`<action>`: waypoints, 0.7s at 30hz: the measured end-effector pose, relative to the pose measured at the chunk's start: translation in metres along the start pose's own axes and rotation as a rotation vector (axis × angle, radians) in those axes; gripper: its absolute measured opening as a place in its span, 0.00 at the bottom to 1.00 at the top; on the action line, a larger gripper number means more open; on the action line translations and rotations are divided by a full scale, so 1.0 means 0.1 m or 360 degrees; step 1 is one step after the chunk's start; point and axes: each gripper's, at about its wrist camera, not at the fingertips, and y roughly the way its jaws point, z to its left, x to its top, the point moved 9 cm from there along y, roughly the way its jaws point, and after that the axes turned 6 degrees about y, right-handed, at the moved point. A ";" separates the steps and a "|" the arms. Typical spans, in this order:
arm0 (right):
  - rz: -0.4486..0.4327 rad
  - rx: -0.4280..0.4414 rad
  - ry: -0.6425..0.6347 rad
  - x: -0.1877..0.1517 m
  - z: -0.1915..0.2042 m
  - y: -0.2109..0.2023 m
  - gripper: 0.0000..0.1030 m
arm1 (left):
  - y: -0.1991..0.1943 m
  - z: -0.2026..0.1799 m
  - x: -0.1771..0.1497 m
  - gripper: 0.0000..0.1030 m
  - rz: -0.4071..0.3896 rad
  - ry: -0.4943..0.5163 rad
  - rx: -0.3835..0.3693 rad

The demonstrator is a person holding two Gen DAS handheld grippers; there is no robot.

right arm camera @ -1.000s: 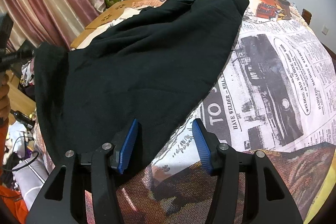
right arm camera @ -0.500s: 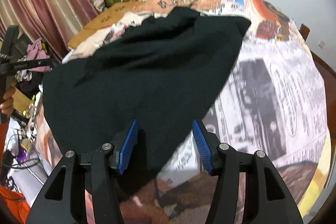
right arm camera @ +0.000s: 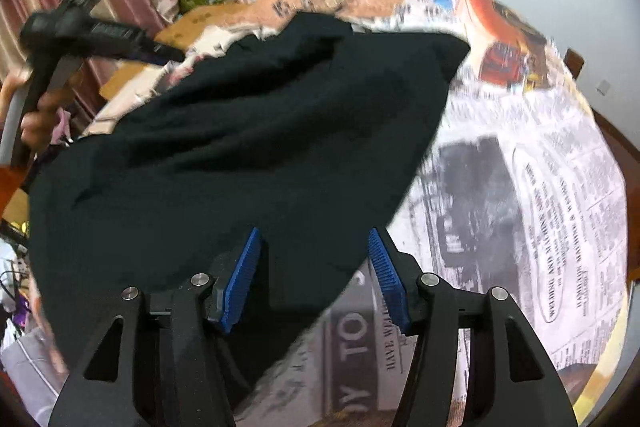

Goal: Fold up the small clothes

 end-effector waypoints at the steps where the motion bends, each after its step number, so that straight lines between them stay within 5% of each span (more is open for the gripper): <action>1: 0.0020 0.0013 0.0009 -0.03 -0.02 0.03 0.51 | 0.09 -0.04 0.04 0.47 0.0023 0.0009 -0.0018; 3: 0.0053 0.0060 0.0041 -0.07 -0.04 0.07 0.51 | 0.24 -0.12 0.12 0.45 0.0060 0.0042 -0.0042; 5: 0.0070 0.0112 0.0081 -0.07 -0.07 0.09 0.51 | 0.37 -0.18 0.15 0.07 0.0088 0.0102 -0.0007; 6: 0.0073 0.0121 0.0087 -0.07 -0.07 0.10 0.51 | 0.40 -0.19 0.16 0.03 0.0093 0.0123 0.0005; 12: 0.0073 0.0117 0.0072 -0.11 -0.04 0.09 0.51 | 0.16 -0.12 0.25 0.02 -0.0098 0.0218 0.0161; 16: 0.0069 0.0117 0.0065 -0.15 -0.01 0.09 0.52 | 0.07 0.05 0.38 0.13 -0.0087 0.0277 0.0414; 19: 0.0062 0.0114 0.0063 -0.17 0.00 0.08 0.52 | -0.09 -0.01 0.44 0.47 -0.0127 0.0261 0.0327; 21: 0.0061 0.0120 0.0068 -0.16 -0.01 0.10 0.52 | -0.22 -0.14 0.49 0.58 -0.0197 0.0246 0.0226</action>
